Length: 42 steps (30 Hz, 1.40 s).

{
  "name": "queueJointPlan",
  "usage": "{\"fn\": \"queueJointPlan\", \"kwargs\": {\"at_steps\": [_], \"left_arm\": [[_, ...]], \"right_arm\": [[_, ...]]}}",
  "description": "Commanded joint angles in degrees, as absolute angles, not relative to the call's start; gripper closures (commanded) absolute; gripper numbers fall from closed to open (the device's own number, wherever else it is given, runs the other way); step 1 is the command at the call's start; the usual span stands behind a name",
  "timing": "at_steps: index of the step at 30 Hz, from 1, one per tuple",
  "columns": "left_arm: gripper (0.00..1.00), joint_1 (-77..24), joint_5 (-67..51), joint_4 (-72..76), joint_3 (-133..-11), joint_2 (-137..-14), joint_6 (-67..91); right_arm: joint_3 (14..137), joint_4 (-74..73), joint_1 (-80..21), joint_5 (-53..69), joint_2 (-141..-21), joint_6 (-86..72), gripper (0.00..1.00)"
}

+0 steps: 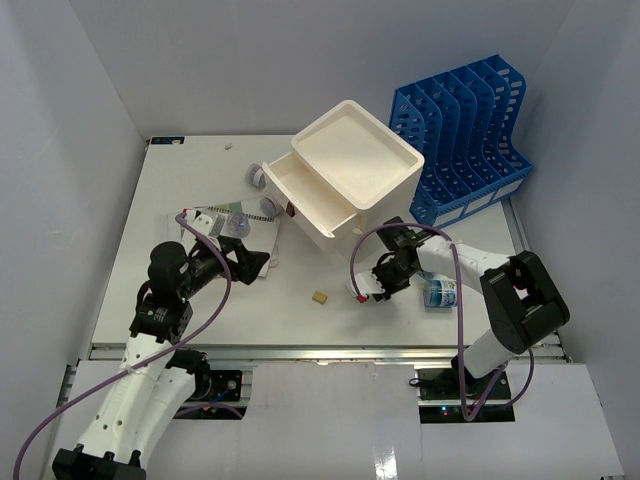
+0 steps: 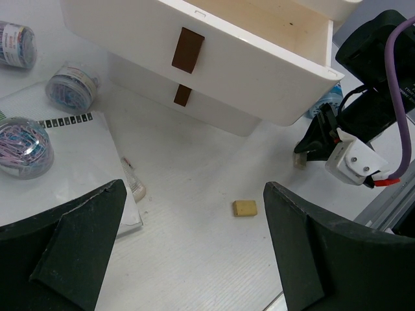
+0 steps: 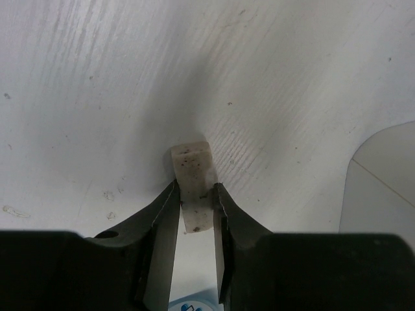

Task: Organize the desk

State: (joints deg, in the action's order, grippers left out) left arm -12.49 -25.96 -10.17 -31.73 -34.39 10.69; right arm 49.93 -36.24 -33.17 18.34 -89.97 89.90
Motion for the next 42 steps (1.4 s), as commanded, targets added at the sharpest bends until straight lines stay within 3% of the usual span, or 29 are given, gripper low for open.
{"fn": "queueJointPlan", "kwargs": {"at_steps": [1,10,17,25,32,37,42], "left_arm": [[0.02,-12.22,-26.28,-9.38,-31.53,-33.77,12.44],[0.02,-12.22,-27.51,-8.78,-31.46,-36.21,14.59],[0.02,-12.22,-35.94,-7.02,-29.76,-36.88,18.72],[0.02,-12.3,-38.13,-8.26,-28.09,-37.69,32.6],[0.02,-13.39,-33.08,-8.35,-24.38,-37.18,39.49],[0.02,-15.73,-29.71,-8.26,-22.68,-37.79,40.87],[0.02,-19.2,-25.91,-7.65,-22.21,-39.35,42.31]], "right_arm": [[46.01,-36.31,-34.28,20.49,-89.41,81.64,0.87],[60.47,-50.61,-37.36,39.54,-76.47,69.59,0.92],[79.19,-49.58,-43.14,42.03,-77.22,53.71,0.92],[96.42,-34.78,-43.07,23.7,-85.27,30.22,0.92],[95.63,-28.45,-43.01,11.93,-89.73,22.94,0.89],[95.45,-27.69,-42.71,9.59,-90.43,22.85,0.7],[94.92,-28.01,-42.33,10.35,-90.82,23.23,0.33]]}}
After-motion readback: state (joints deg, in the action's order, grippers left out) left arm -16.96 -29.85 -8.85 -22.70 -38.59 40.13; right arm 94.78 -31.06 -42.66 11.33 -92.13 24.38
